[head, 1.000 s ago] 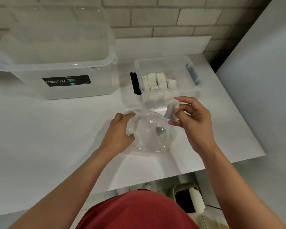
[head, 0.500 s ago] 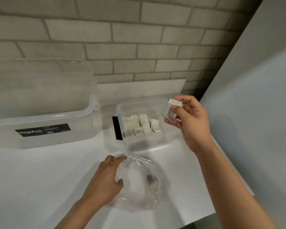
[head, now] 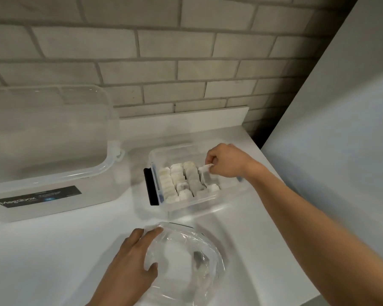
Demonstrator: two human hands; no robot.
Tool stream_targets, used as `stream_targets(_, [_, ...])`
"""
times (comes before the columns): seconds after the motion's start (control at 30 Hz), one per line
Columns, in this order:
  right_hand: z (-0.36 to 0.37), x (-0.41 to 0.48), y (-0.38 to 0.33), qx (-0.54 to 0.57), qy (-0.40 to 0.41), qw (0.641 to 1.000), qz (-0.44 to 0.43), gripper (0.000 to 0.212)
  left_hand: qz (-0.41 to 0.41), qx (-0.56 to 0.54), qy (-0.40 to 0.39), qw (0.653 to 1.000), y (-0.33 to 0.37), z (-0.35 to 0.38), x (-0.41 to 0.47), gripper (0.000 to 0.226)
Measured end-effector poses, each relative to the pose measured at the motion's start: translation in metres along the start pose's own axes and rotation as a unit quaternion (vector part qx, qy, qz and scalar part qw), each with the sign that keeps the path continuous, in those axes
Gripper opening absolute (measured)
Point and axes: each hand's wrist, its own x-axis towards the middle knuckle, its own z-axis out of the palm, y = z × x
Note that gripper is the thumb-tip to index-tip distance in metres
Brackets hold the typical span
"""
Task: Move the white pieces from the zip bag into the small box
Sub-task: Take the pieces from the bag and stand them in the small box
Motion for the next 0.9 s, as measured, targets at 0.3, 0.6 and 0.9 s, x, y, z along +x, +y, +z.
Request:
stream_targets(0.3, [0.031, 0.013, -0.001, -0.161, -0.131, 0.978, 0.013, 0.02, 0.009, 0.007, 0.005, 1.0, -0.003, -0.006, 0.005, 0.076])
stream_targets(0.6, [0.035, 0.013, -0.007, -0.239, -0.084, 0.966, 0.043, 0.023, 0.006, 0.017, 0.017, 1.0, -0.001, -0.006, 0.006, 0.076])
stream_targets(0.9, [0.004, -0.014, -0.014, -0.22, -0.01, 0.974, 0.059, 0.041, 0.001, 0.016, 0.018, 1.0, 0.009, -0.007, 0.008, 0.075])
